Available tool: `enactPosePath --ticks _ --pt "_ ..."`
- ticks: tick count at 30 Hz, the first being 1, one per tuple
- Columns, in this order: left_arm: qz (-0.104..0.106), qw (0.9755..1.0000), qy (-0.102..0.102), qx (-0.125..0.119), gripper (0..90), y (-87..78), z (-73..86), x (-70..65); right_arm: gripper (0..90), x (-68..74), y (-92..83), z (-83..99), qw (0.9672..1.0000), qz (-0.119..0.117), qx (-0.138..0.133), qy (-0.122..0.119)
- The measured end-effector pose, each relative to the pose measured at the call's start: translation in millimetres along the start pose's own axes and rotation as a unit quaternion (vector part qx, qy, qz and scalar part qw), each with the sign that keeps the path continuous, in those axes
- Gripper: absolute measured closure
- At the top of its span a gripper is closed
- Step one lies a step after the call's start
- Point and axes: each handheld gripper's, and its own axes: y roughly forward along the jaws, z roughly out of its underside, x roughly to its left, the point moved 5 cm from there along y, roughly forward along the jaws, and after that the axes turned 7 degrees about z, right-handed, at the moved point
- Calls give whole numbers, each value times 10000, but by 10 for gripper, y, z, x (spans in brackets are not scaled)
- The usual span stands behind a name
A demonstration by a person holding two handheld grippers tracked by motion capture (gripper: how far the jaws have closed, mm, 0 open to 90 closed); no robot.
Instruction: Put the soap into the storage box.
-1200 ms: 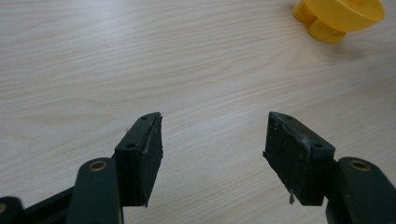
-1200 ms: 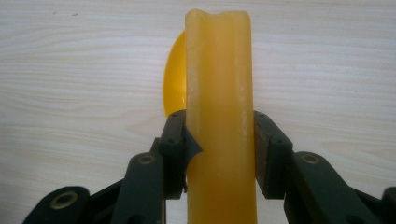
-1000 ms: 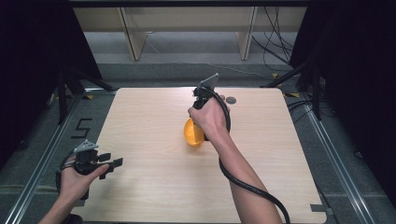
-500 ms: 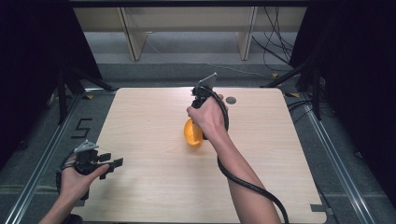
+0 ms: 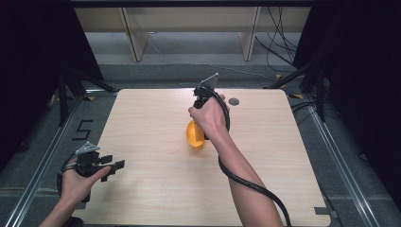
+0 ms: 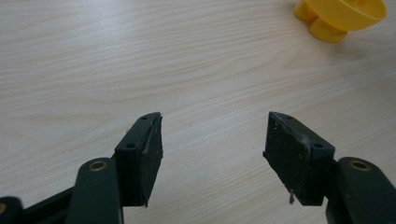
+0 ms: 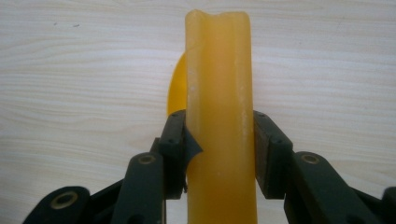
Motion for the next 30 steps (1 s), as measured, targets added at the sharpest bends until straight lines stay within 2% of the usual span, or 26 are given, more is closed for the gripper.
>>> enactPosePath --ticks 5,6,8,9,11,12,14,15,19,21,24,25,26,30 --pt "3 10000 -9 16 362 0 1 4 620 4 28 -21 10000 4 -11 -6" --pt "4 10000 -11 16 362 0 0 4 620 -4 36 -23 10000 -8 -31 -68" --pt "10 10000 -15 31 362 -1 1 5 620 11 46 -33 10000 -1 -12 24" --pt "10 10000 -12 31 362 0 1 4 620 2 53 -34 10000 -8 -29 -45" --pt "14 10000 -12 33 362 1 1 4 620 10 66 -42 10000 -4 6 10" --pt "10 10000 -10 29 362 1 1 4 620 -3 78 -53 9999 28 -60 -104" --pt "18 10000 -16 30 362 1 0 5 620 21 84 -54 10000 -26 -9 55" --pt "16 10000 -15 28 362 0 0 5 620 5 88 -53 10000 -16 -17 -62" --pt "19 10000 -53 -18 362 5 -2 1 620 28 103 -71 10000 -7 -6 90" --pt "18 10000 -52 -23 362 4 -3 0 620 16 117 -67 10000 11 25 -10" --pt "10 10000 -35 -2 362 1 -2 3 620 24 146 -74 10000 25 15 92" --pt "14 10000 -20 4 362 1 -2 5 620 18 154 -71 10000 46 21 50" --pt "15 10000 -15 15 362 0 -1 5 620 33 170 -82 9999 29 -19 147" --pt "15 10000 -21 5 362 0 -2 4 620 28 210 -79 9999 34 16 95"
